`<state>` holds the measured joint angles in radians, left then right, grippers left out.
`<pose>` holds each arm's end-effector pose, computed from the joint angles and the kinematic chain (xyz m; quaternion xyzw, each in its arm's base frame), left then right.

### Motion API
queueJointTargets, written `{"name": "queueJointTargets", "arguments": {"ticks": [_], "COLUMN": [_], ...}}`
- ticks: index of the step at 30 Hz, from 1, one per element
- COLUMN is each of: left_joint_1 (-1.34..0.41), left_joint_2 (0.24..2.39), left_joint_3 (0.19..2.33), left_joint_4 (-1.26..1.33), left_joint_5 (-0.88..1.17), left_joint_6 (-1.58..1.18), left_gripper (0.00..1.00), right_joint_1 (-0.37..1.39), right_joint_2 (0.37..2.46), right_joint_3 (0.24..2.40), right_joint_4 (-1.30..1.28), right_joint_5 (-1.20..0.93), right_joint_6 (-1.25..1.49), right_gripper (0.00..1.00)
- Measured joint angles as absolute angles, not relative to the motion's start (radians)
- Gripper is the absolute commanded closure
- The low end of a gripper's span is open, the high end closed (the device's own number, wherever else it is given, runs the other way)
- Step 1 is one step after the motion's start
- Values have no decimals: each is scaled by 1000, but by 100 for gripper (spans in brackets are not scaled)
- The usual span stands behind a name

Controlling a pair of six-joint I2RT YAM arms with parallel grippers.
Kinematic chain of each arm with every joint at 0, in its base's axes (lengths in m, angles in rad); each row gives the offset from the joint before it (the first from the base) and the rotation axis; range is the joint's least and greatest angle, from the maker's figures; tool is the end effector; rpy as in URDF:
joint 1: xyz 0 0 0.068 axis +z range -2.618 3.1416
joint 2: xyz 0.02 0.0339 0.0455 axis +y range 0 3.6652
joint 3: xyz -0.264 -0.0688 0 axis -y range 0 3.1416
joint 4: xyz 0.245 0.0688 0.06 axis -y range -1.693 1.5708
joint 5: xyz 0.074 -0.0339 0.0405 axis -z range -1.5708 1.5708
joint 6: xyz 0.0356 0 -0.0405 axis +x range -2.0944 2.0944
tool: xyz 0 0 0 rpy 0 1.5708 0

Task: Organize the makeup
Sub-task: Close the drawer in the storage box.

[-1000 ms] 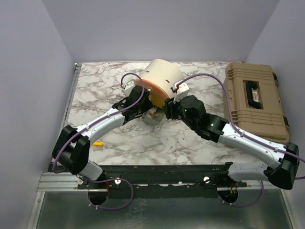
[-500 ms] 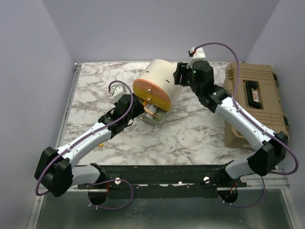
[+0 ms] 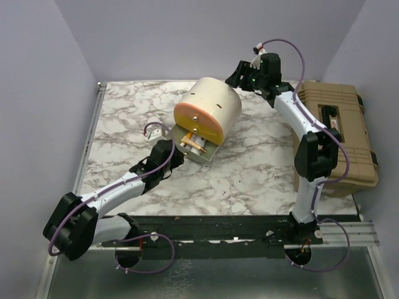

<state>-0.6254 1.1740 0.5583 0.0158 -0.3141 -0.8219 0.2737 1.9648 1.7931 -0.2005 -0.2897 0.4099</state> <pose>0.2024 -0.1326 0.2036 -0.1583 0.8622 -0.2015 0.4370 0.4533 0.1378 0.3352 -0.0256 0.8207 0.2994 0.4859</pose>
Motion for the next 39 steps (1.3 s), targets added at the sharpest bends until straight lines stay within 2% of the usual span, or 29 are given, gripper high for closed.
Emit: {"name": "queueJointTargets", "arguments": {"ticks": [13, 31, 36, 39], "left_joint_1": [-623, -604, -601, -599], "left_joint_2": [1395, 1592, 1631, 1640], "left_joint_3": [592, 730, 773, 777], "left_joint_4": [180, 329, 363, 382], "left_joint_5": [-242, -198, -190, -169], "left_joint_6": [-772, -690, -660, -645], "left_gripper": [66, 64, 57, 48], "right_joint_1": [256, 255, 250, 245], "right_joint_2": [2043, 2131, 2166, 2168], "right_joint_3": [1888, 1974, 2023, 2024], "right_joint_4": [-255, -410, -426, -434], "right_joint_5": [-518, -523, -493, -467], "right_joint_6": [400, 364, 365, 371], "right_gripper": [37, 37, 37, 37]}}
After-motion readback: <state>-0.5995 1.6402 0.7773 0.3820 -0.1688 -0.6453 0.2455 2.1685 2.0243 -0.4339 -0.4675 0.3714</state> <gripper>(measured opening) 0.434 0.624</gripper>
